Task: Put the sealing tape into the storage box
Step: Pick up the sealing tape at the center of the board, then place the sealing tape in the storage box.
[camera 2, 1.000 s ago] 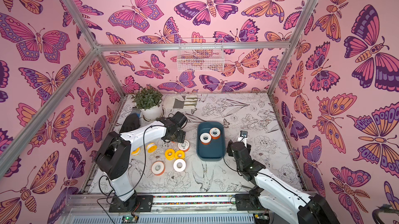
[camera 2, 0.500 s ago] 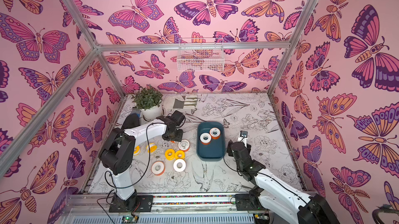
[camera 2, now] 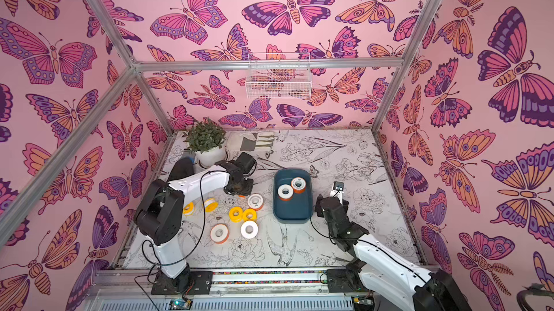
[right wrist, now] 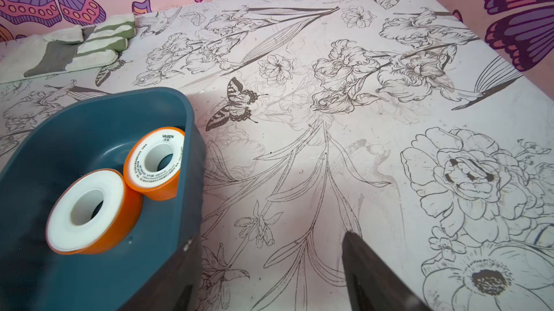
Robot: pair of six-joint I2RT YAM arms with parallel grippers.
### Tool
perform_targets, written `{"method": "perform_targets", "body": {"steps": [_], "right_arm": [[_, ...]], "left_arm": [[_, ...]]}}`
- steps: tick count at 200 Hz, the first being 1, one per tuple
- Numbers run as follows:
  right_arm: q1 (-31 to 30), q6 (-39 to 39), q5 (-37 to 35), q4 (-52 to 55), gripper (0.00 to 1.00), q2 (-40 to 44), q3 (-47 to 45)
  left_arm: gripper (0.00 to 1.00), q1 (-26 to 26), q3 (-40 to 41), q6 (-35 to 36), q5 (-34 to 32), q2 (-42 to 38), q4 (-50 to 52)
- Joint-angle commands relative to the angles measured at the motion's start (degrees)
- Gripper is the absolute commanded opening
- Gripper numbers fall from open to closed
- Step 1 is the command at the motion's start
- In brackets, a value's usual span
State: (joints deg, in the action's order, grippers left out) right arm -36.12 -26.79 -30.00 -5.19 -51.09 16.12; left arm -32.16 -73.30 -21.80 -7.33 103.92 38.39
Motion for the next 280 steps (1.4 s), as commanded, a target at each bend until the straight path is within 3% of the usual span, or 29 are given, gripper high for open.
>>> {"method": "perform_targets", "body": {"steps": [1, 35, 65, 128, 207, 280], "right_arm": [[0.2, -0.1, -0.6, 0.1, 0.77, -0.1, 2.2], [0.2, 0.0, -0.5, 0.0, 0.77, -0.4, 2.3], [0.2, 0.0, -0.4, 0.0, 0.77, -0.6, 2.3], [0.2, 0.0, -0.4, 0.0, 0.77, -0.4, 2.2], [0.2, 0.1, -0.4, -0.1, 0.77, -0.9, 2.4], [0.2, 0.2, -0.3, -0.1, 0.77, -1.3, 2.6]], "left_arm": [[0.17, 0.4, -1.0, 0.5, 0.3, -5.0, 2.3], [0.14, -0.5, -1.2, -0.5, 9.4, -10.0, 1.8], [0.14, -5.6, -2.8, -2.1, 14.5, -12.0, -0.1], [0.14, -11.7, -6.3, -6.3, 28.7, -4.8, -8.9], [0.14, -15.2, -12.5, -9.3, 34.6, 9.6, -14.7], [0.19, -16.4, -13.7, -10.5, 35.1, 15.7, -16.9]]}}
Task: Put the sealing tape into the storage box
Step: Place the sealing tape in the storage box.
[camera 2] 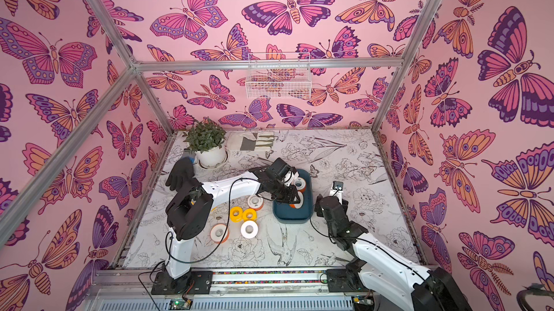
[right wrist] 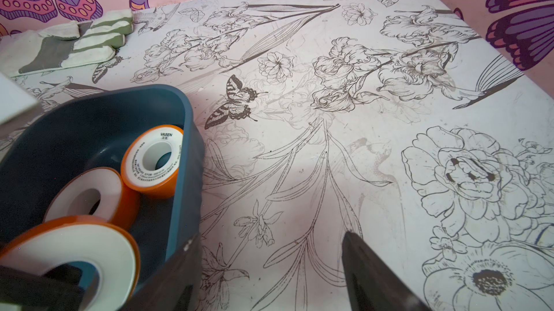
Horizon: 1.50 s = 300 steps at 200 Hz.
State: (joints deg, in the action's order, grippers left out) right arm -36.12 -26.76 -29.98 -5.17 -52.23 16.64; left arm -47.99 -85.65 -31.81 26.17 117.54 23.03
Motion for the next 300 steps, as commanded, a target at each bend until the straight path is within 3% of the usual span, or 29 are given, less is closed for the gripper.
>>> {"method": "perform_targets", "body": {"steps": [1, 60, 107, 163, 215, 268, 278, 300], "right_arm": [[0.2, 0.1, -0.3, -0.1, 0.77, -0.2, 2.1], [0.2, 0.2, -0.3, 0.0, 0.77, -0.2, 2.2], [0.2, 0.2, -0.2, 0.0, 0.77, -0.2, 2.2], [0.2, 0.3, -0.1, 0.0, 0.77, -0.4, 2.3], [0.2, 0.4, -0.1, -0.1, 0.77, -0.7, 2.4], [0.2, 0.4, 0.1, -0.1, 0.77, -0.8, 2.5], [0.2, 0.4, 0.1, -0.1, 0.77, -0.8, 2.5], [0.2, 0.5, 0.2, -0.2, 0.77, -1.0, 2.6]], "left_arm": [[0.19, -0.5, -1.4, -0.5, 1.6, 2.2, -1.5], [0.32, -0.5, -1.7, -0.9, 1.5, 3.8, -1.8], [0.52, -0.4, -1.3, -1.0, -0.9, 2.9, -0.5], [0.59, -0.4, -1.4, 0.1, -2.7, 1.0, 1.7], [0.67, -0.4, -3.1, 2.2, -9.3, -1.1, 7.6], [0.66, -0.6, -4.5, 3.6, -10.0, -3.0, 9.7], [0.58, -0.8, -4.4, 4.2, -10.4, -3.7, 10.4], [0.29, -1.3, -3.5, 6.1, -12.3, -5.6, 12.7]]}}
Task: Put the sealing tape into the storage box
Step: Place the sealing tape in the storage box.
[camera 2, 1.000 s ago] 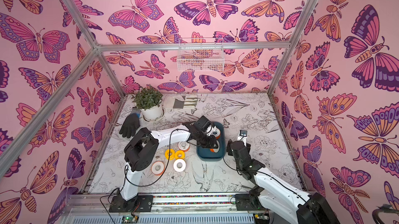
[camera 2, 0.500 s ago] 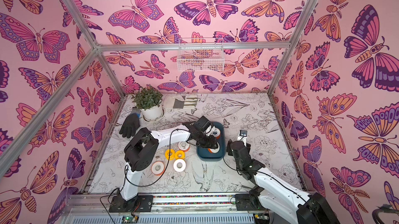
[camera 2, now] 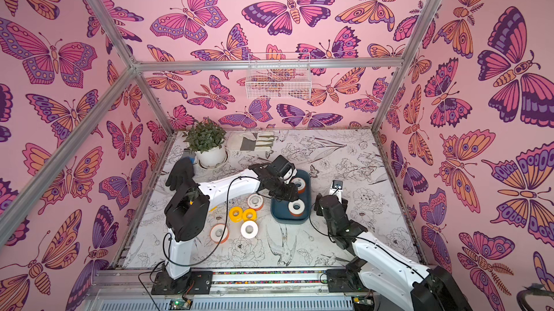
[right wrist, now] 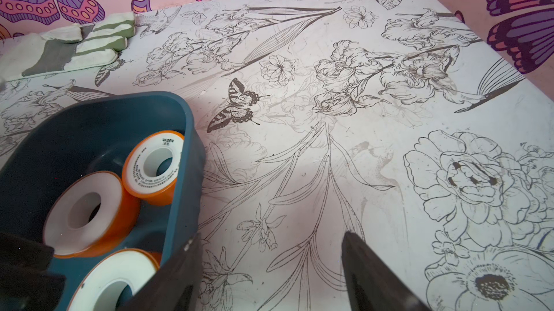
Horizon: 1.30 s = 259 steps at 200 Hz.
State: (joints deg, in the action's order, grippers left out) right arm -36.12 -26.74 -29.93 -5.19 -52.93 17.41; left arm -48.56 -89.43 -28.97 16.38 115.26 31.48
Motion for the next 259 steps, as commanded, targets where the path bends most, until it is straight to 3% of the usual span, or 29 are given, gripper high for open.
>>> {"method": "perform_targets", "body": {"steps": [1, 16, 31, 107, 259], "right_arm": [[0.2, 0.5, 0.1, -0.2, 0.77, -0.3, 1.8], [0.2, 0.5, 0.1, -0.2, 0.77, -0.5, 1.9], [0.2, 0.4, 0.0, 0.0, 0.77, -0.6, 2.0], [0.2, 0.3, -0.1, 0.0, 0.77, -0.9, 2.1], [0.2, 0.3, -0.1, 0.1, 0.76, -0.8, 2.1]], "left_arm": [[0.28, -0.7, 0.4, 3.3, -2.7, -3.3, 4.3], [0.10, -0.8, 1.4, 4.2, -3.8, -4.6, 5.7], [0.00, -0.8, 2.7, 4.9, -3.6, -5.9, 6.7], [0.00, -3.6, 4.2, 6.6, -0.1, -3.2, 8.0], [0.00, -6.5, -0.6, 5.9, -2.7, 4.2, 8.4]]}}
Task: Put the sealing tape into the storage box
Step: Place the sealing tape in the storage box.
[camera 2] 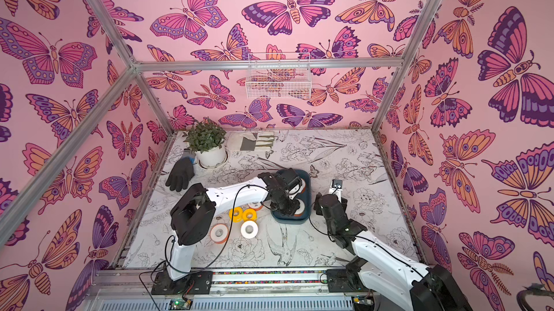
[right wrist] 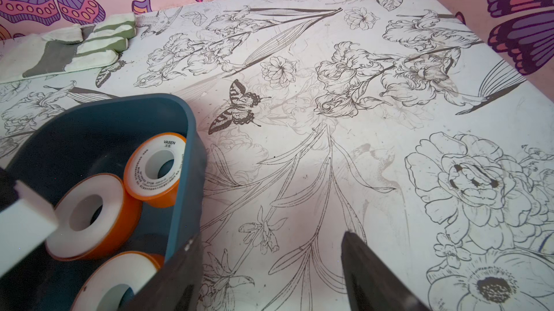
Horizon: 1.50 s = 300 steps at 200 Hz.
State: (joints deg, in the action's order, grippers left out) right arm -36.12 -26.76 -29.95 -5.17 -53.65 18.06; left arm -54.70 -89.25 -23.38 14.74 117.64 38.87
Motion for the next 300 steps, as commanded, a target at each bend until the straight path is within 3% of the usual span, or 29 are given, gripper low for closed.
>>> {"method": "perform_targets", "body": {"steps": [1, 178, 300], "right_arm": [[0.2, 0.4, -0.1, 0.1, 0.76, -0.1, 1.5], [0.2, 0.3, 0.1, 0.1, 0.76, -0.1, 1.4], [0.2, 0.5, 0.2, 0.0, 0.76, -0.2, 1.5]], "left_arm": [[0.00, -0.3, -0.7, 0.4, -1.1, 1.8, 1.0], [0.00, -0.5, -2.8, 1.3, -1.6, 3.3, 3.0], [0.00, -0.1, -7.9, 2.1, -6.2, 5.8, 4.7]]}}
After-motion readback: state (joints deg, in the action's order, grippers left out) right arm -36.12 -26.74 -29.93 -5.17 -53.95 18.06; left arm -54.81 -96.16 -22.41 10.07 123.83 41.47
